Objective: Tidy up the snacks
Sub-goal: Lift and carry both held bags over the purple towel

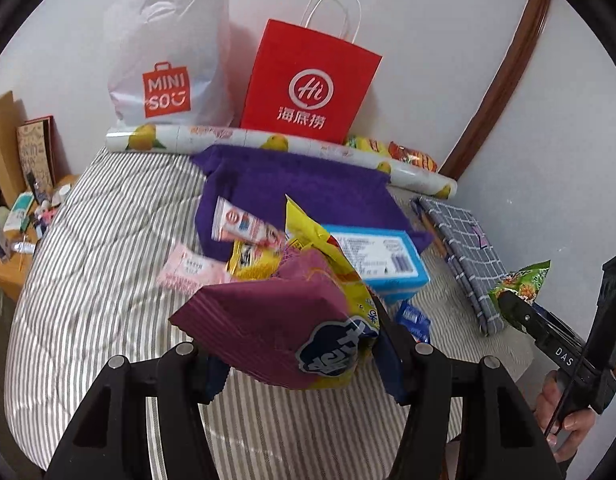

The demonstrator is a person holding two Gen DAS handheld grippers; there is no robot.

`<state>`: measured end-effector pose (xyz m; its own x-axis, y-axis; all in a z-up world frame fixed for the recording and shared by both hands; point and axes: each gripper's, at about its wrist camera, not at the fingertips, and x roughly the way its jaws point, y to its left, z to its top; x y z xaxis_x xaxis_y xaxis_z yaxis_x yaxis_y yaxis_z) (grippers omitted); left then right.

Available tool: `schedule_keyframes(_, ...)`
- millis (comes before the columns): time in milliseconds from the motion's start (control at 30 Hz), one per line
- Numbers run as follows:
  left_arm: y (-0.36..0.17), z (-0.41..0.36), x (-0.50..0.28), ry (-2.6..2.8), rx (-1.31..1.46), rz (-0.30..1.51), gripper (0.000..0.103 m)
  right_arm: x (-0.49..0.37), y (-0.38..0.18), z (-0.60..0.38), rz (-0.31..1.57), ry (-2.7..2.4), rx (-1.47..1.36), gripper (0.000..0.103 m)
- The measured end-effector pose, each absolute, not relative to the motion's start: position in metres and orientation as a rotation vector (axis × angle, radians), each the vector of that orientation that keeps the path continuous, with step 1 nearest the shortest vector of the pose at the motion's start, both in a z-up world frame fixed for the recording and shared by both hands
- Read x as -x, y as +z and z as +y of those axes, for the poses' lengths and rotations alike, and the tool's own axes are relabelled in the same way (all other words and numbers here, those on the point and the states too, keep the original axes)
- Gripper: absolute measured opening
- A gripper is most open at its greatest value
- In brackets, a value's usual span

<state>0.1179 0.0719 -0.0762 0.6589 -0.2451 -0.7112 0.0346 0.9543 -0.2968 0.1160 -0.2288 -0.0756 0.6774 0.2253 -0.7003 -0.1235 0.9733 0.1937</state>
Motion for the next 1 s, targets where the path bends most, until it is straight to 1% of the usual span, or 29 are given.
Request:
schedule_keyframes(533, -0.039, 0.074, -0.194, -0.159, 0.225, 0.808, 0.058, -0.197, -0.050, -0.193, 0.788, 0.206, -0.140, 0.054)
schedule_keyframes(1000, -0.032, 0.076, -0.269, -0.134, 0.178, 0.813, 0.058, -0.271, -0.036, -0.179, 0.735, 0.195, -0.122, 0.054)
